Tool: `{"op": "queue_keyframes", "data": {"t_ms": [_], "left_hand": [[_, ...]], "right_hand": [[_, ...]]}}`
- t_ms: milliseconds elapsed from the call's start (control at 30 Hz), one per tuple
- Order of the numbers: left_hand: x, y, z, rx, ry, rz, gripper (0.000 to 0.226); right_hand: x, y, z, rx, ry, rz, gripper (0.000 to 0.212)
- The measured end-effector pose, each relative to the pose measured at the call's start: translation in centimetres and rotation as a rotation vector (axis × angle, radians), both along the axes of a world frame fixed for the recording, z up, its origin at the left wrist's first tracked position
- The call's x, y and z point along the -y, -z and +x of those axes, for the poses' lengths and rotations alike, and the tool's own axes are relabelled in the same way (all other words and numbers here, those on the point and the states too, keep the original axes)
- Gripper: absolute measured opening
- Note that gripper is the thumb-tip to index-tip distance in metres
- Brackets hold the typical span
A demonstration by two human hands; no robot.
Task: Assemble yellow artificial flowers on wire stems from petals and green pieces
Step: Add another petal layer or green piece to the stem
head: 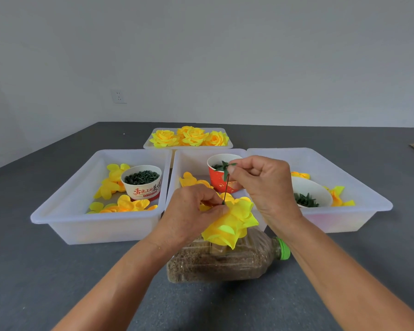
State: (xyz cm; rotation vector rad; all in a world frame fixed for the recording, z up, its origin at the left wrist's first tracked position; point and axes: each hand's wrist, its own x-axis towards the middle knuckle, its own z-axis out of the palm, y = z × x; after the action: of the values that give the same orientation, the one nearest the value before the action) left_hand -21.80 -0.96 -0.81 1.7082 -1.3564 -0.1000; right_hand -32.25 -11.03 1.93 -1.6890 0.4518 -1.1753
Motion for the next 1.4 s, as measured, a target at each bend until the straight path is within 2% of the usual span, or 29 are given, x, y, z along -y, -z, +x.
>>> {"op": "queue_keyframes", "data": {"t_ms": [200, 367, 533, 633, 767, 833, 967, 1267, 1400], "left_hand": [[0.0, -0.1, -0.1, 0.016, -0.007, 0.004, 0.003], [0.0, -0.2, -0.1, 0.026, -0.009, 0.007, 0.004], [0.0, -0.2, -0.2, 0.015, -0.009, 0.006, 0.004], [-0.1, -0.2, -0.2, 0.024, -0.011, 0.005, 0.003], [-0.1, -0.2, -0.2, 0.031, -0.01, -0.003, 0.004], [-0.1, -0.2, -0.2, 0.024, -0.011, -0.009, 0.004], [-0.1, -0.1, -0.1, 0.023, -0.014, -0.009, 0.004], [-0.4, 0.8, 0.5, -0.118, -0.099, -0.024, 0.006], [-0.8, 0.8, 0.8, -0.112, -0.146, -0.031, 0.017]], "right_hand": [[-0.3, 0.3, -0.6, 0.022, -0.048, -0.007, 0.015], [-0.5, 0.5, -1.1, 0.064, -0.075, -0.019, 0.024], [-0.4, 1.2, -1.2, 0.039, -0.054, -0.134, 0.03], [-0.3, 1.6, -1.2, 0.018, 0.021, -0.273, 0.031], [0.2, 2.3, -1.2, 0.035, 0.136, -0.67, 0.014], [0.3, 2.7, -1.3, 0.025, 0.153, -0.77, 0.009], [0.6, 3.2, -1.4, -0.009, 0.158, -0.833, 0.011], [0.5, 3.8, -1.7, -0.101, 0.104, -0.893, 0.009], [0.3, 4.0, -1.9, -0.125, 0.078, -0.88, 0.009]]}}
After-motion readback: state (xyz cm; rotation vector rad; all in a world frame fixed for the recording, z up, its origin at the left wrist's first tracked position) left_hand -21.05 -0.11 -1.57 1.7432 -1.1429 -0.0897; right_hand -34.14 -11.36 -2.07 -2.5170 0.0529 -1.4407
